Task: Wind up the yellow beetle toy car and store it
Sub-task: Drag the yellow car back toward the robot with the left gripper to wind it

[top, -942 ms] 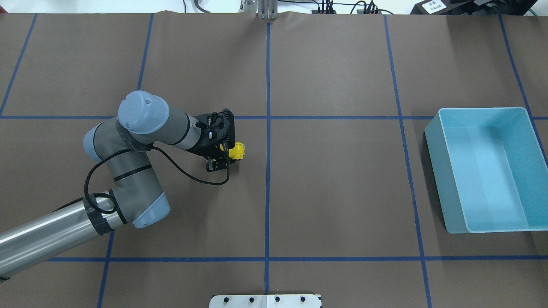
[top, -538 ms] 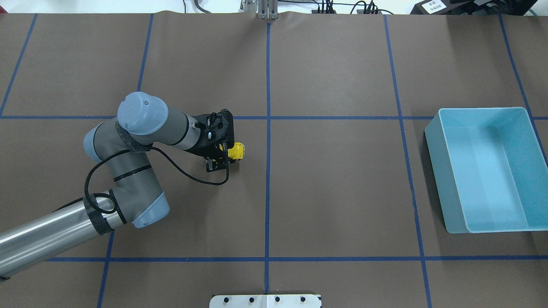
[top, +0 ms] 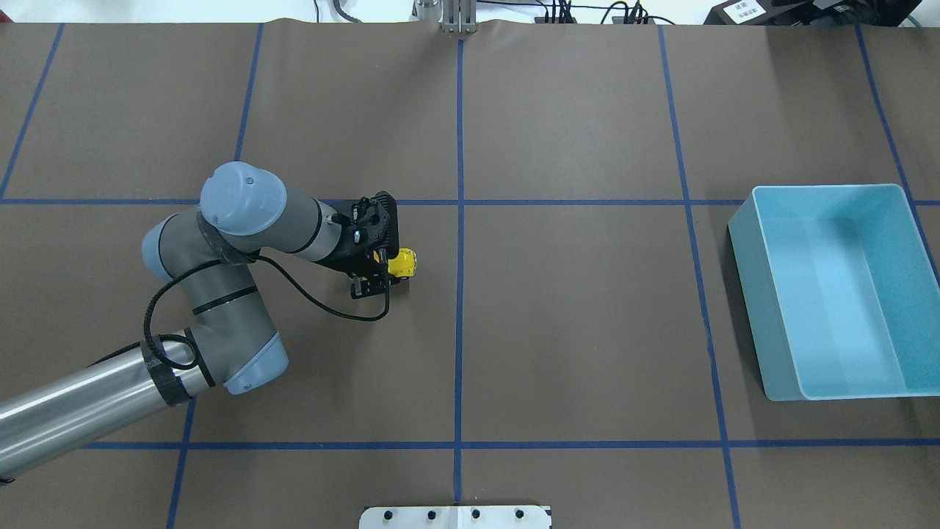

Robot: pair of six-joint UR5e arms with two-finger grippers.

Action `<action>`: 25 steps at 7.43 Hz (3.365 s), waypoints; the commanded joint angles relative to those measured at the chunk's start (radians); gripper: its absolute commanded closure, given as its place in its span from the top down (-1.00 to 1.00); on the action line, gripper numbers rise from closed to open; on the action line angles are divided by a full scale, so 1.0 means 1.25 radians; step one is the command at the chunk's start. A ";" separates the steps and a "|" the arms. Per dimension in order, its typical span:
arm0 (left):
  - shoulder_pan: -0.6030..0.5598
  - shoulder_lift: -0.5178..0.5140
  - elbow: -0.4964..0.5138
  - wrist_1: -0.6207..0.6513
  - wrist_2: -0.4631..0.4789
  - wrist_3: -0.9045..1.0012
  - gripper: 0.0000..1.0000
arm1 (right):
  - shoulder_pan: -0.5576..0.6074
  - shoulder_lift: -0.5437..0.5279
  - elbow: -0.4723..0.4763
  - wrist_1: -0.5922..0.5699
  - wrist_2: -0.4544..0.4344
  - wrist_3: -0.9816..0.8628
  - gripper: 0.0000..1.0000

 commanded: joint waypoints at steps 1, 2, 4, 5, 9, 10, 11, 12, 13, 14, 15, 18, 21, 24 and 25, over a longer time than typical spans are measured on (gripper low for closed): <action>-0.002 0.004 0.000 -0.010 0.000 0.000 -1.00 | 0.000 0.003 0.000 0.000 0.002 0.000 1.00; -0.003 0.010 -0.002 -0.013 0.000 0.001 -1.00 | 0.000 0.003 0.000 0.000 0.008 0.000 1.00; -0.004 0.022 -0.002 -0.033 0.000 0.000 -1.00 | 0.000 0.003 0.000 0.000 0.011 0.000 1.00; -0.005 0.023 -0.003 -0.034 -0.007 0.000 -1.00 | 0.000 0.003 0.000 0.000 0.012 0.000 1.00; -0.014 0.050 -0.008 -0.052 -0.021 -0.001 -1.00 | -0.001 0.003 0.000 0.001 0.013 0.000 1.00; -0.018 0.055 -0.009 -0.053 -0.036 0.000 -1.00 | -0.001 0.003 0.000 0.001 0.013 0.000 1.00; -0.021 0.066 -0.010 -0.061 -0.037 0.000 -1.00 | -0.001 0.004 0.000 0.001 0.013 0.000 1.00; -0.021 0.074 -0.009 -0.072 -0.038 -0.001 -1.00 | -0.002 0.005 0.000 0.001 0.013 0.000 1.00; -0.021 0.077 -0.009 -0.072 -0.041 -0.001 -1.00 | -0.002 0.008 0.000 0.000 0.013 0.000 1.00; -0.026 0.078 -0.009 -0.072 -0.046 0.000 -1.00 | -0.002 0.008 -0.001 0.000 0.013 0.001 1.00; -0.030 0.079 -0.009 -0.072 -0.052 0.000 -1.00 | -0.002 0.008 -0.001 0.000 0.013 0.000 1.00; -0.034 0.095 -0.009 -0.085 -0.061 0.000 -1.00 | -0.004 0.008 -0.001 0.000 0.013 0.000 1.00; -0.041 0.106 -0.009 -0.086 -0.070 0.002 -1.00 | -0.004 0.008 -0.001 0.000 0.013 0.000 1.00; -0.052 0.107 -0.010 -0.087 -0.101 0.006 -1.00 | -0.004 0.008 -0.001 0.000 0.013 0.000 1.00; -0.060 0.110 -0.010 -0.091 -0.107 0.009 0.96 | -0.004 0.009 -0.002 0.000 0.013 0.000 1.00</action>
